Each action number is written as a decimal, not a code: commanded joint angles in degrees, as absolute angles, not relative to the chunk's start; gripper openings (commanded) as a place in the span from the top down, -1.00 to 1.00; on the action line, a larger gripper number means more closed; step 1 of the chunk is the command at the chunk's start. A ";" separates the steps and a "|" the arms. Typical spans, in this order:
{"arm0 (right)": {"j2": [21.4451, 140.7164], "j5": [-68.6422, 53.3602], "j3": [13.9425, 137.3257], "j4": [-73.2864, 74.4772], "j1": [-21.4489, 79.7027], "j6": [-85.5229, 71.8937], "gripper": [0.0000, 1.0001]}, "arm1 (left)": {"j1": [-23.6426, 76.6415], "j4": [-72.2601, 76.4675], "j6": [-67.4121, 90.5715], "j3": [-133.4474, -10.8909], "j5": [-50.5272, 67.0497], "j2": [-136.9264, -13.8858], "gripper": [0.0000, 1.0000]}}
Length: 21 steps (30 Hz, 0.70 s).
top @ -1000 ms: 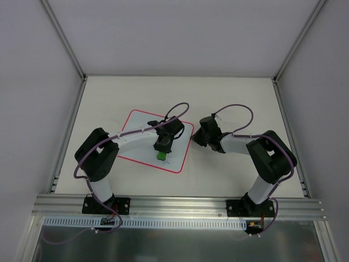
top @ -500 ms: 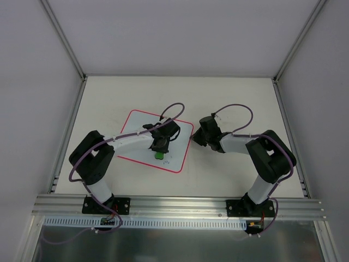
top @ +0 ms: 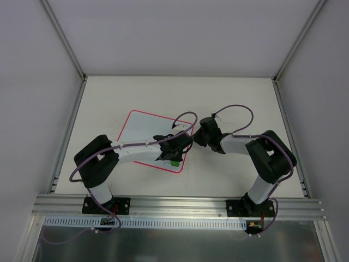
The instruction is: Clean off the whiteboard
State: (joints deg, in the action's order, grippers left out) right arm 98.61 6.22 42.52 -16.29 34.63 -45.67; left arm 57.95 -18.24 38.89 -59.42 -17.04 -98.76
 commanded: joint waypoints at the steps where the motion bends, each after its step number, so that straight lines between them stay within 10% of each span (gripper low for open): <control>1: 103.62 11.69 37.44 2.02 34.54 -43.07 0.99 | 56.43 -25.57 41.66 -53.44 -14.13 -99.77 1.00; 21: 104.68 10.64 36.65 0.35 34.19 -43.15 1.00 | 49.47 -28.04 39.11 -51.05 -16.71 -96.23 1.00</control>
